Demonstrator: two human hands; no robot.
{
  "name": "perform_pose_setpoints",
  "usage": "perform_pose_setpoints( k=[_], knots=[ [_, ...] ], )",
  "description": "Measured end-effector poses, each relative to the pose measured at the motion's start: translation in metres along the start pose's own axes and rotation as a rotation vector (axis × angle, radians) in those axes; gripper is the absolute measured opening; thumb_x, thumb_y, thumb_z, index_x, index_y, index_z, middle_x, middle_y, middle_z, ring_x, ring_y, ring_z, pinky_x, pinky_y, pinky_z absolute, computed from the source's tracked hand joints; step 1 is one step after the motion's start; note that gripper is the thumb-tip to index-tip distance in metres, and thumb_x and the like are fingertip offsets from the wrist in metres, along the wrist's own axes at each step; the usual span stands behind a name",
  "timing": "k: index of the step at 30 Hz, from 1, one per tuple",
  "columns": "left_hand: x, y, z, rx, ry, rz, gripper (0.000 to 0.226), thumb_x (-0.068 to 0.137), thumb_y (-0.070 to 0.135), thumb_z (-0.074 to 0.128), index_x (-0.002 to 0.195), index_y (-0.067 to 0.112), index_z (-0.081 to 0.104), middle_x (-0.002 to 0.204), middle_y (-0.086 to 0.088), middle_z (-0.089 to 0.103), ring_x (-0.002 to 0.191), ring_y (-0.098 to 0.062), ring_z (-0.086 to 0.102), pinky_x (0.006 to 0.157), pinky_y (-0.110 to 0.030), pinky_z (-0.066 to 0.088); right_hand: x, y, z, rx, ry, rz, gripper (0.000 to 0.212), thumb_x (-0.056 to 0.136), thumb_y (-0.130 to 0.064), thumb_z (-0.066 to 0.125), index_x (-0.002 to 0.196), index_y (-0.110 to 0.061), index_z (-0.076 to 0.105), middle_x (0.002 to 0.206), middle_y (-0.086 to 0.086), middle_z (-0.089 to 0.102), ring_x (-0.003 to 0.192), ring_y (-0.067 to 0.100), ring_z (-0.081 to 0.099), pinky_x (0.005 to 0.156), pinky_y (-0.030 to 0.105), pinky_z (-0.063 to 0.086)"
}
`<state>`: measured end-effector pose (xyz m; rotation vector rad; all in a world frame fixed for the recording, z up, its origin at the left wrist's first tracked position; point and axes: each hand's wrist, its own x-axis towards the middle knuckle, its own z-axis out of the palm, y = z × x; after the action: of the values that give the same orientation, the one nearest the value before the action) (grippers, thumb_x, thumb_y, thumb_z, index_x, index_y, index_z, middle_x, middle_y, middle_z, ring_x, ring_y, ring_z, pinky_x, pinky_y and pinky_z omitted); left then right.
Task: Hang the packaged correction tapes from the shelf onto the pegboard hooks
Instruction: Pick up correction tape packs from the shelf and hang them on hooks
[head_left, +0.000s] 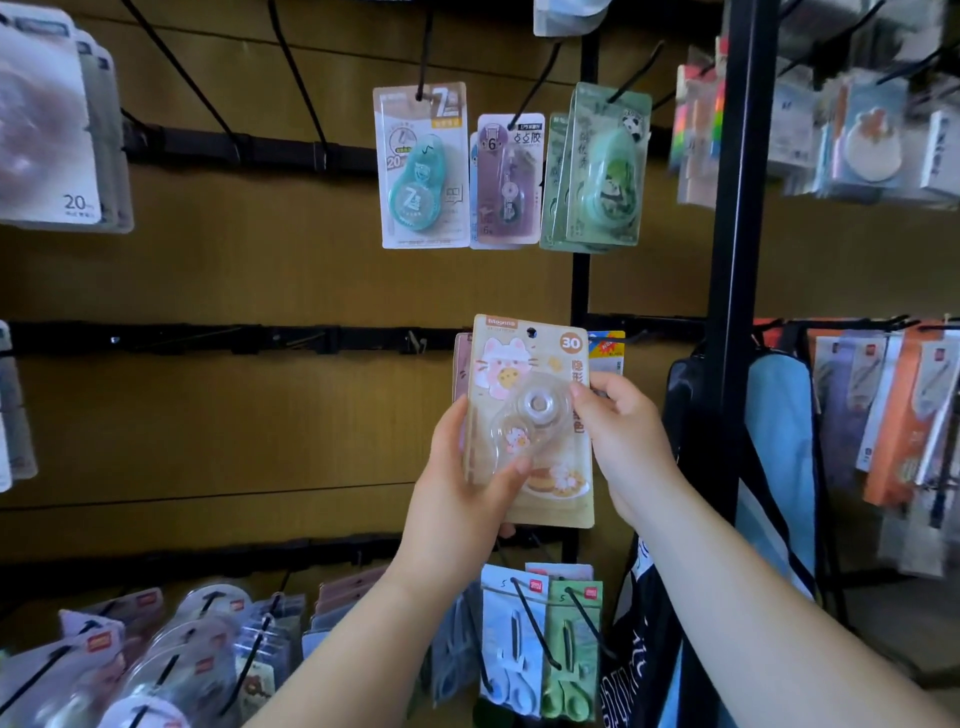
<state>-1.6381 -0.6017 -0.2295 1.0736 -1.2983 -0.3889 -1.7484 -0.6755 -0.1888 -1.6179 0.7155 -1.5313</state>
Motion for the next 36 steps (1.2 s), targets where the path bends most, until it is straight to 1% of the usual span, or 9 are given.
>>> perform_pose_setpoints(
  k=[5, 9, 11, 13, 16, 24, 30, 33, 36],
  knots=[
    [-0.002, -0.018, 0.004, 0.062, 0.012, -0.014, 0.065, 0.086, 0.024, 0.058, 0.14, 0.032, 0.023, 0.114, 0.01, 0.06, 0.061, -0.011, 0.06, 0.052, -0.026, 0.053, 0.002, 0.012, 0.0, -0.031, -0.001, 0.012, 0.008, 0.093, -0.017, 0.047, 0.096, -0.02, 0.054, 0.081, -0.012, 0.058, 0.082, 0.009, 0.058, 0.081, 0.03, 0.049],
    [0.003, -0.026, 0.006, 0.119, 0.026, -0.034, 0.065, 0.087, 0.028, 0.057, 0.139, 0.037, 0.018, 0.112, 0.009, 0.063, 0.052, -0.005, 0.057, 0.056, -0.029, 0.054, 0.01, 0.017, 0.003, -0.082, 0.003, 0.007, 0.01, 0.093, -0.017, 0.048, 0.1, -0.017, 0.056, 0.081, -0.008, 0.058, 0.079, 0.01, 0.056, 0.077, 0.028, 0.047],
    [0.01, -0.03, 0.007, 0.166, 0.027, -0.043, 0.069, 0.088, 0.031, 0.054, 0.142, 0.035, 0.012, 0.114, 0.013, 0.061, 0.062, -0.007, 0.06, 0.064, -0.035, 0.055, 0.015, 0.02, 0.006, -0.123, 0.019, 0.018, 0.016, 0.092, -0.018, 0.048, 0.106, -0.015, 0.057, 0.086, -0.003, 0.058, 0.084, 0.014, 0.056, 0.08, 0.03, 0.046],
    [0.018, -0.034, 0.007, 0.232, 0.015, -0.056, 0.072, 0.089, 0.033, 0.051, 0.144, 0.032, 0.005, 0.117, 0.012, 0.058, 0.084, -0.018, 0.065, 0.074, -0.041, 0.056, 0.021, 0.024, 0.01, -0.156, 0.022, 0.017, 0.018, 0.093, -0.019, 0.048, 0.107, -0.013, 0.057, 0.091, -0.001, 0.059, 0.087, 0.014, 0.055, 0.079, 0.029, 0.045],
    [0.033, -0.04, 0.002, 0.277, -0.004, -0.081, 0.074, 0.091, 0.033, 0.048, 0.145, 0.028, -0.002, 0.12, 0.014, 0.052, 0.107, -0.02, 0.06, 0.088, -0.043, 0.051, 0.032, 0.031, 0.017, -0.181, 0.01, 0.015, 0.02, 0.093, -0.018, 0.047, 0.109, -0.012, 0.057, 0.088, -0.004, 0.058, 0.085, 0.013, 0.055, 0.067, 0.022, 0.045],
    [0.061, -0.069, 0.002, 0.271, -0.037, -0.131, 0.072, 0.093, 0.031, 0.044, 0.144, 0.032, -0.007, 0.138, 0.01, 0.048, 0.113, -0.019, 0.057, 0.091, -0.045, 0.05, 0.059, 0.053, 0.032, -0.297, 0.02, 0.002, 0.022, 0.096, -0.02, 0.041, 0.113, -0.012, 0.053, 0.074, -0.014, 0.05, 0.072, 0.011, 0.053, 0.062, 0.024, 0.044],
    [0.077, -0.081, 0.01, 0.277, -0.038, -0.149, 0.071, 0.094, 0.029, 0.043, 0.144, 0.033, -0.007, 0.134, 0.004, 0.053, 0.108, -0.031, 0.06, 0.074, -0.034, 0.048, 0.071, 0.059, 0.033, -0.299, 0.024, -0.034, 0.021, 0.095, -0.018, 0.042, 0.11, -0.009, 0.054, 0.079, -0.004, 0.057, 0.072, 0.014, 0.053, 0.058, 0.024, 0.039],
    [0.076, -0.083, 0.009, 0.252, -0.033, -0.154, 0.07, 0.094, 0.028, 0.043, 0.144, 0.032, -0.006, 0.137, 0.005, 0.049, 0.111, -0.025, 0.058, 0.085, -0.039, 0.051, 0.07, 0.062, 0.033, -0.325, 0.012, -0.037, 0.021, 0.096, -0.018, 0.04, 0.11, -0.01, 0.054, 0.079, -0.007, 0.056, 0.067, 0.008, 0.051, 0.053, 0.017, 0.036],
    [0.068, -0.084, 0.006, 0.3, -0.023, -0.192, 0.071, 0.094, 0.027, 0.043, 0.145, 0.027, -0.006, 0.135, 0.002, 0.05, 0.108, -0.026, 0.06, 0.088, -0.043, 0.051, 0.062, 0.068, 0.032, -0.294, 0.004, 0.01, 0.026, 0.095, -0.021, 0.043, 0.118, -0.012, 0.05, 0.094, -0.002, 0.056, 0.082, 0.013, 0.053, 0.056, 0.018, 0.038]
  ],
)
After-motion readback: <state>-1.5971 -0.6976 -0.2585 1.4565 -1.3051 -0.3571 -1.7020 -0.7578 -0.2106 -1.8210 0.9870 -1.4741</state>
